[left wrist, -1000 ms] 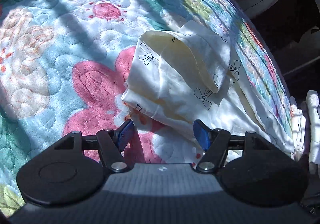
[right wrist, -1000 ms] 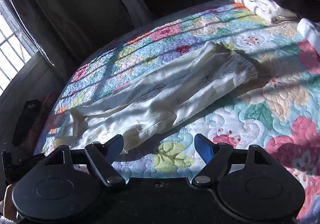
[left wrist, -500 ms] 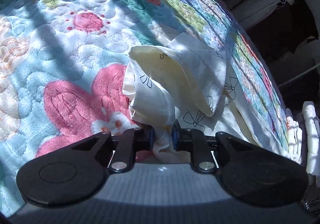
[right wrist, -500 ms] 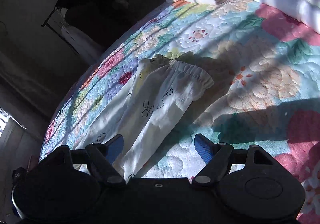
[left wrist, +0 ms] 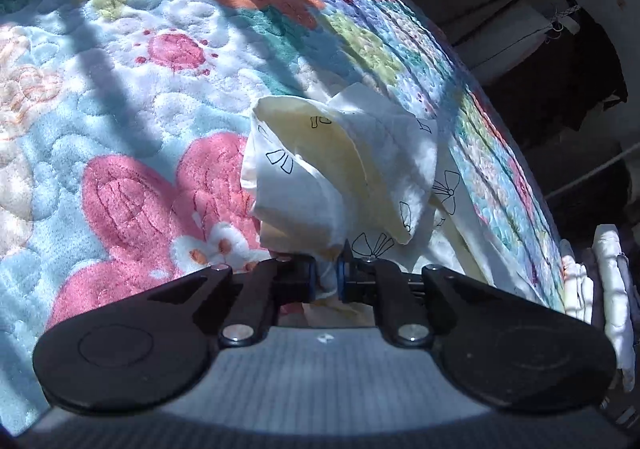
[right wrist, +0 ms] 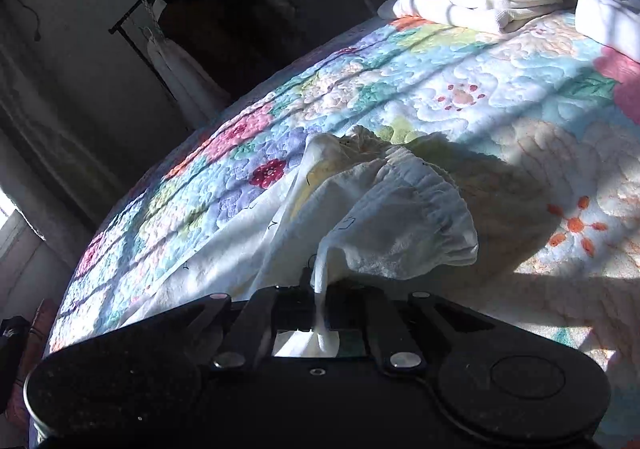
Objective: Fold clothes
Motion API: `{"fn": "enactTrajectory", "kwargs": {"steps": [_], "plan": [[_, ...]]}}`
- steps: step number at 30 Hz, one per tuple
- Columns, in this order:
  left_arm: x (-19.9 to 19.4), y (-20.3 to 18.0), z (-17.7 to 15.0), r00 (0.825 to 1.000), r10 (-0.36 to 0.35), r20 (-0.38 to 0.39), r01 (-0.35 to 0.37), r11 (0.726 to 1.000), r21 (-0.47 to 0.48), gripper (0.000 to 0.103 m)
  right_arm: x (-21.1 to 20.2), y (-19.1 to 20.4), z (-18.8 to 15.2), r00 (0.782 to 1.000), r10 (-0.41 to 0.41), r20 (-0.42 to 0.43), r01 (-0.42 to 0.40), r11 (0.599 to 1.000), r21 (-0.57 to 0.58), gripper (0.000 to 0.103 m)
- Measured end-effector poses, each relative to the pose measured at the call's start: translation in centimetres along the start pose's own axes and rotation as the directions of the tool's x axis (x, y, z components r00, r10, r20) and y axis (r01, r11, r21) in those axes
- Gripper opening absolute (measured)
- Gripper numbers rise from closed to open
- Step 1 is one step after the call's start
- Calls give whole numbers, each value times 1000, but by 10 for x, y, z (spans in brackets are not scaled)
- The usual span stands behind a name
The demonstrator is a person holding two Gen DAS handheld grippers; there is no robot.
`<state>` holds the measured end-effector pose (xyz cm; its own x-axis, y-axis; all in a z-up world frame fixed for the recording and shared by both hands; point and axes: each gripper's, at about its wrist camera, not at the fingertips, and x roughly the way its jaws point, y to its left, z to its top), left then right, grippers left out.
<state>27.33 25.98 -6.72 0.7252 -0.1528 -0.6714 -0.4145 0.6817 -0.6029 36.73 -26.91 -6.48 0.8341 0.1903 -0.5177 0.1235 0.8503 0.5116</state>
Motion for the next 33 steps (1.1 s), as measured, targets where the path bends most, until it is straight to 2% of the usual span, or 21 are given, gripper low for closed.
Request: {"fn": "enactTrajectory", "kwargs": {"steps": [2,4,7,8,9,10,13,14,15,17,18,19,20,21,22,23,24,26,27,30,33], "plan": [[-14,-6,2,999,5,33,-6,999,31,9,-16,11,9,998,8,60,-4,998,-65,6],[-24,-8,4,999,-5,35,4,999,34,9,-37,16,18,993,53,109,-42,994,-101,6],[-23,-9,2,1000,0,12,-1,1000,31,12,-59,14,26,991,85,105,-75,992,-102,6],[-17,-6,-1,1000,15,-3,-15,1000,11,16,-61,11,26,993,81,86,-73,992,-100,6],[-10,0,-4,1000,17,-18,-18,1000,-18,25,-61,7,24,995,75,65,-69,993,-97,6],[-2,5,-7,999,19,-33,-21,999,-47,30,-60,2,21,997,69,43,-65,994,-88,7],[1,14,-9,999,-7,-39,3,995,-99,37,-52,-19,6,998,54,-11,-54,998,-20,12],[1,15,-9,999,-19,-35,15,994,-111,46,-49,-26,2,999,44,-21,-44,999,22,13],[0,16,-9,999,-26,-28,23,993,-119,57,-48,-32,-2,999,40,-28,-38,997,62,17],[3,19,-9,998,-54,-10,52,987,-150,68,-45,-41,-8,999,30,-41,-24,991,135,27],[6,21,-10,998,-70,4,70,983,-172,77,-44,-45,-11,998,22,-53,-13,985,170,42],[9,22,-10,996,-82,29,86,976,-199,80,-42,-49,-15,998,24,-61,-11,979,206,49],[11,22,-10,995,-87,48,96,971,-218,78,-41,-52,-17,998,35,-61,-20,972,234,51],[11,19,-10,996,-73,46,81,977,-197,64,-39,-55,-20,997,45,-59,-28,965,262,55],[11,13,-10,998,-48,37,53,988,-144,44,-36,-58,-22,997,53,-55,-35,956,290,58],[11,8,-9,999,-23,29,25,996,-91,9,-32,-61,-23,997,62,-48,-43,947,317,58],[11,3,-9,1000,3,23,-2,999,-37,9,-28,-64,-22,997,65,-45,-46,941,337,57],[4,-6,-6,999,21,34,-22,1000,21,8,-21,-64,-14,996,47,-71,-21,943,332,29],[-2,-12,-2,999,11,48,-13,999,41,8,-18,-57,-4,995,47,-93,-19,959,283,6],[-33,-32,13,991,-65,117,55,995,83,8,-32,-27,28,991,121,-54,-114,985,126,5],[-75,-57,20,977,-65,202,38,991,131,8,-70,6,67,969,246,24,-247,969,17,4]]}}
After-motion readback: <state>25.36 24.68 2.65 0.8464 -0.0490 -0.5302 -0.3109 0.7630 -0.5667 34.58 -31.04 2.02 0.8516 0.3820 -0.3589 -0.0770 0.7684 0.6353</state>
